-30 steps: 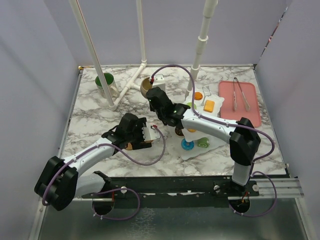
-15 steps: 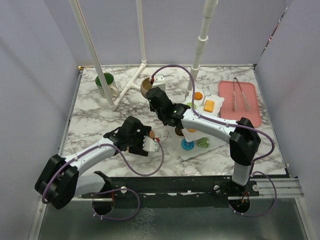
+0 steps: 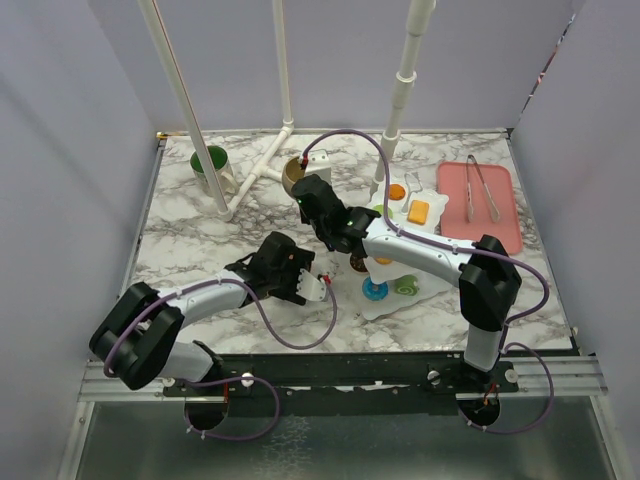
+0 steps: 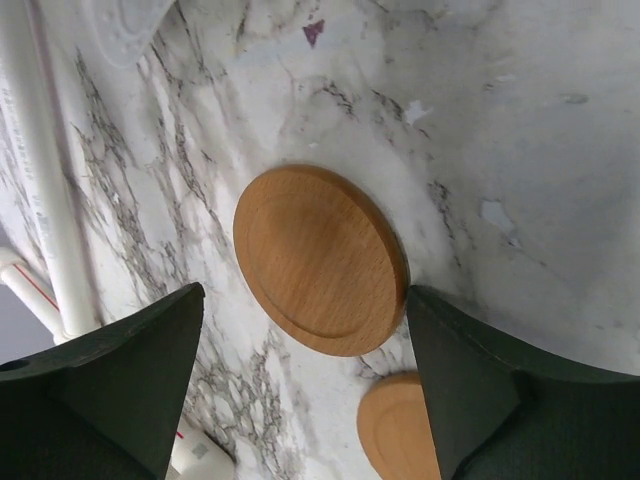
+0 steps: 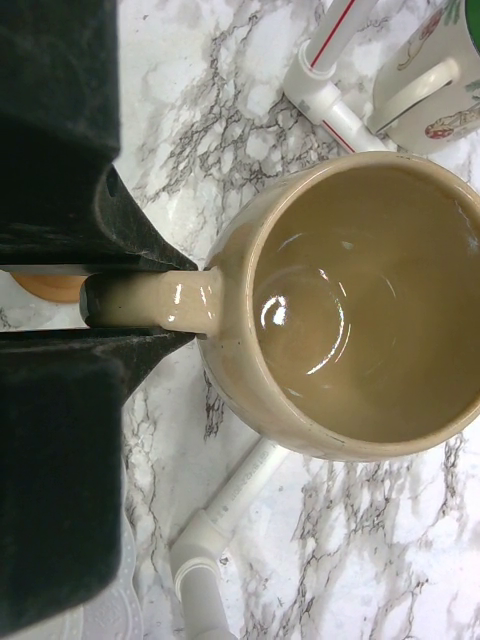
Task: Serve the afternoon tea
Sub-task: Move the coaster to the center of the board, then place the cup on the coaster, then move the coaster to the center of the board, then pick up the cup from the corner of the board.
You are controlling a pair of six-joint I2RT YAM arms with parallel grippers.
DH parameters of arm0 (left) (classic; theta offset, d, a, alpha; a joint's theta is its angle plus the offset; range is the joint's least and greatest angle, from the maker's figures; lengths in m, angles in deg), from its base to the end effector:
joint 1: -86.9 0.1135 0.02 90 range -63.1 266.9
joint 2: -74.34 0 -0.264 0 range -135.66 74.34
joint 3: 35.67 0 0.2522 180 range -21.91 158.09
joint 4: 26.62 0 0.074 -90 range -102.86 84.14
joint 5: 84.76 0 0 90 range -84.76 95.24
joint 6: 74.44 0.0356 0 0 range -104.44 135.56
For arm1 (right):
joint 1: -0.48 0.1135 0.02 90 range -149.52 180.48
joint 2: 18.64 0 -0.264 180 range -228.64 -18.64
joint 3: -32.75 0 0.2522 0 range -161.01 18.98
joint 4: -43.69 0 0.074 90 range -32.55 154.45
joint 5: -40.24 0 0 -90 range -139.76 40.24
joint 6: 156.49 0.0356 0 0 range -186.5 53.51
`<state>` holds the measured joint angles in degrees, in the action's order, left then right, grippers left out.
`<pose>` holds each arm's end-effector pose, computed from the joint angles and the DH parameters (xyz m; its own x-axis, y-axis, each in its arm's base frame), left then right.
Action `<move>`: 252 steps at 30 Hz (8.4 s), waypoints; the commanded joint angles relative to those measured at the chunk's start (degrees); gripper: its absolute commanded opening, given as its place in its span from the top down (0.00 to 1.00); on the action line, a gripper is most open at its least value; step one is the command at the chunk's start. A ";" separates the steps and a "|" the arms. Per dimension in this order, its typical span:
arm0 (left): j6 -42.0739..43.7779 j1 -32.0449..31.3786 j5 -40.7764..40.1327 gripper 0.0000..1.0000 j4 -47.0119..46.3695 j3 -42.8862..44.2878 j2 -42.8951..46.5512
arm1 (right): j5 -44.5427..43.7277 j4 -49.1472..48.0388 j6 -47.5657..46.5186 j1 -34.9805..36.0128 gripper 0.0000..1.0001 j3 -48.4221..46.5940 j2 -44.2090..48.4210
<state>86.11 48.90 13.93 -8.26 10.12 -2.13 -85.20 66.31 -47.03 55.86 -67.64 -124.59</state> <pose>0.1911 -0.1561 0.1590 0.4493 0.8318 -0.3259 0.7898 -0.1993 0.5801 0.2638 0.3457 0.2943 -0.3796 -0.0721 -0.9223 -0.2690 0.9625 0.0355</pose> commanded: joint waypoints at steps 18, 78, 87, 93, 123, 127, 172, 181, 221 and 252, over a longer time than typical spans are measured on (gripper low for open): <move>-8.95 3.27 -3.90 0.21 5.65 10.25 -4.60 | -4.82 -4.27 -1.70 -1.13 0.99 -3.81 3.81; -41.97 15.98 -4.43 0.01 36.90 36.61 19.45 | 3.12 4.69 8.51 8.45 0.58 9.95 -4.06; -44.90 16.60 -4.94 0.01 37.36 41.41 16.89 | -2.16 -1.91 6.27 12.53 0.44 16.39 3.27; -47.08 17.96 -5.73 0.01 37.98 44.06 13.99 | 5.74 -12.39 3.85 14.08 0.71 25.26 6.02; -45.22 19.38 -7.46 0.01 38.58 46.14 14.05 | -8.78 -49.04 -8.72 12.76 0.99 26.44 -22.56; -45.15 20.03 -6.99 0.01 38.82 46.19 13.12 | -8.31 -48.92 -8.43 11.00 0.99 26.03 -23.57; -19.57 60.21 22.33 0.01 53.11 48.80 1.34 | 15.32 -44.55 -12.69 13.88 0.62 29.08 -10.13; -31.33 62.67 17.39 0.01 39.61 48.37 -4.59 | 13.84 -38.44 -12.96 13.96 0.60 22.34 -14.14; -65.00 51.20 5.85 0.15 23.88 87.09 -55.24 | 5.65 -32.55 -15.47 14.40 0.55 23.95 1.81; -60.43 61.16 2.68 1.00 26.09 76.08 -39.02 | 5.50 -33.81 -15.71 13.63 0.89 25.16 6.77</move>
<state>22.57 105.71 16.79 17.23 88.57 -52.44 -80.33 33.16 -62.09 69.78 -42.97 -120.87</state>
